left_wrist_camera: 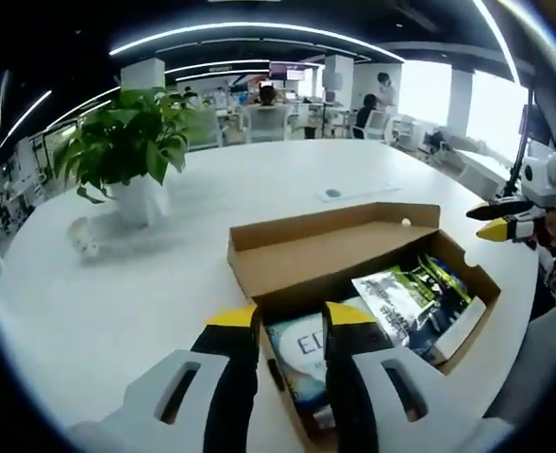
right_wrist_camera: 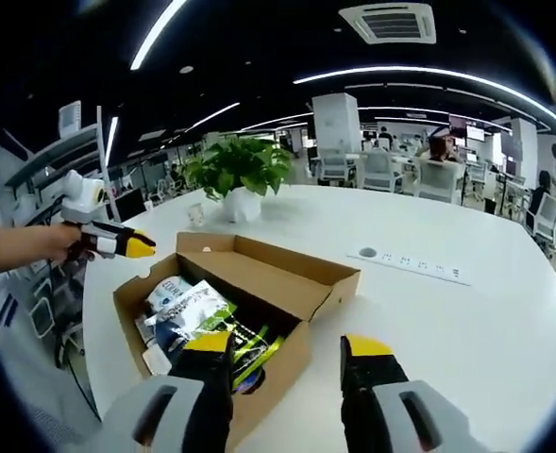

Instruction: Operate the shoe box by opening the lid, removing the specified soft item, and placing it in the target area until the item is outside and the box remains undamaged.

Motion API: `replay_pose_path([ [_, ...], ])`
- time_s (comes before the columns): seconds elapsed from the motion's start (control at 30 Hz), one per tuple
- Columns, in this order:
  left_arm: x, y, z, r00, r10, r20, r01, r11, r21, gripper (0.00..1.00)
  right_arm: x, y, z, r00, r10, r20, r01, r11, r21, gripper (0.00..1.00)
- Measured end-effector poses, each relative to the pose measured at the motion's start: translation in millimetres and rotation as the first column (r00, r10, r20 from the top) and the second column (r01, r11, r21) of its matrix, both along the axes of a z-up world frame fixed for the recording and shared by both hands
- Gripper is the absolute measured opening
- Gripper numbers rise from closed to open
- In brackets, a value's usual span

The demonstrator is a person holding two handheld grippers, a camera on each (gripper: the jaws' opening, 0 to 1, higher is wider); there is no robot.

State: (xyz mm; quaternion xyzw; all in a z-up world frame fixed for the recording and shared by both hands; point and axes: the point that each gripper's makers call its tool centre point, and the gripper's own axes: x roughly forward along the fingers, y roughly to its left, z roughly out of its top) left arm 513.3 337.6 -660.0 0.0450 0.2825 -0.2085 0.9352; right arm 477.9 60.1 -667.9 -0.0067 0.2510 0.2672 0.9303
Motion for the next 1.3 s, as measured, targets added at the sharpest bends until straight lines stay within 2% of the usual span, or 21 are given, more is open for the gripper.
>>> replay_pose_path([
  [0.47, -33.4, -29, -14.7, 0.994, -0.050, -0.095, 0.049, 0.999, -0.013, 0.31, -38, 1, 11.1, 1.000, 0.011, 0.022, -0.012, 0.999, 0.048, 0.53],
  [0.73, -42.2, -44, -24.9, 0.988, -0.068, -0.139, 0.068, 0.998, -0.010, 0.31, -53, -3, 5.9, 1.000, 0.001, 0.028, -0.003, 0.998, 0.059, 0.54],
  [1.03, -49.5, -59, -37.0, 0.976, -0.083, -0.202, 0.078, 0.996, -0.031, 0.29, -62, -10, 3.1, 1.000, -0.015, 0.027, 0.014, 0.998, 0.067, 0.54],
  [1.3, -59.4, -67, -48.6, 0.954, -0.087, -0.286, 0.076, 0.996, -0.050, 0.23, -68, -11, -0.7, 0.999, -0.014, 0.035, 0.012, 0.999, 0.051, 0.54],
])
